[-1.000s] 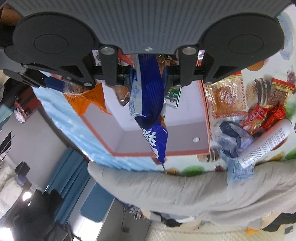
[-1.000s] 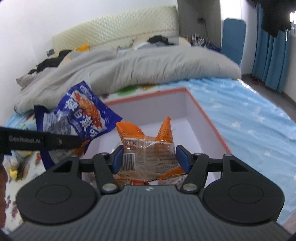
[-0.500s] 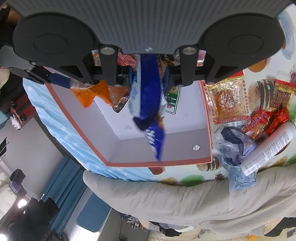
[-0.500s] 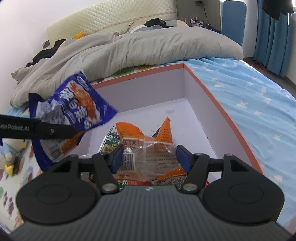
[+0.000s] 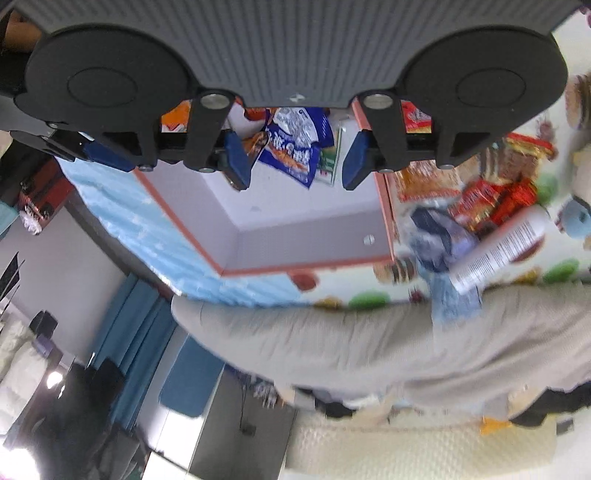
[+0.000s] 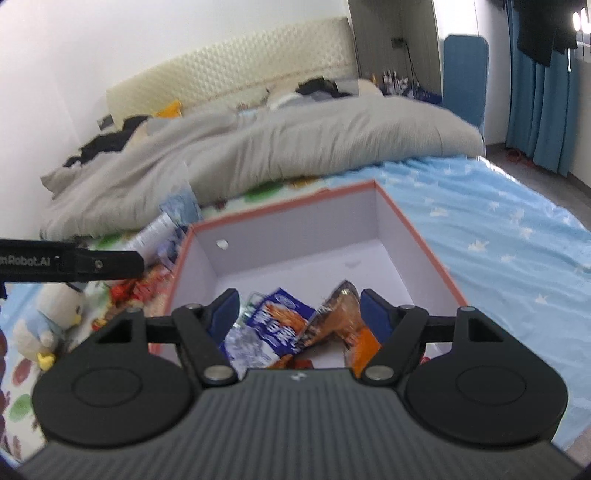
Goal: Organize snacks
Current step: 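Open both tools to drop the blue bag and bread packet into box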
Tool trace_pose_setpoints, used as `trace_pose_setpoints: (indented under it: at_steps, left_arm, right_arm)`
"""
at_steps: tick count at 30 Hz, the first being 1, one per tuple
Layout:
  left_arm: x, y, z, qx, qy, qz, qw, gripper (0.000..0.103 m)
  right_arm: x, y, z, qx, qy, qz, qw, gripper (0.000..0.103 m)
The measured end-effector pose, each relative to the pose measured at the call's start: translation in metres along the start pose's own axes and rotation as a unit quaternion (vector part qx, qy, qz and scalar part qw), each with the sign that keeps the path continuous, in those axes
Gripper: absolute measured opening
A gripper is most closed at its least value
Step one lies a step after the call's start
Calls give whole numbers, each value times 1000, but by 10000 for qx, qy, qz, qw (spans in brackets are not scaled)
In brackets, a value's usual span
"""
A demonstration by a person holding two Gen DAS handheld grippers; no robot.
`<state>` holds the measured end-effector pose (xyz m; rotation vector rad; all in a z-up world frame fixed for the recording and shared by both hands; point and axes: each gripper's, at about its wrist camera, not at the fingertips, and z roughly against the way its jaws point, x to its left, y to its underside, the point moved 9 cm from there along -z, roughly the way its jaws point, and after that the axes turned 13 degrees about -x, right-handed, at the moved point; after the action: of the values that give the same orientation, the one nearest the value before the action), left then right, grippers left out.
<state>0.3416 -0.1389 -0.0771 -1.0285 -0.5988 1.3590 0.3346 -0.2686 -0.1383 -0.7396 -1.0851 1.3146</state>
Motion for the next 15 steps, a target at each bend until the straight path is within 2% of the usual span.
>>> trace_pose_setpoints:
  at_steps: [8, 15]
  left_arm:
    - [0, -16, 70, -471, -1, -139, 9988, 61]
    - [26, -13, 128, -806, -164, -98, 9966, 64]
  right_arm:
    - [28, -19, 41, -392, -97, 91, 9991, 74]
    - [62, -26, 76, -711, -283, 167, 9969, 74]
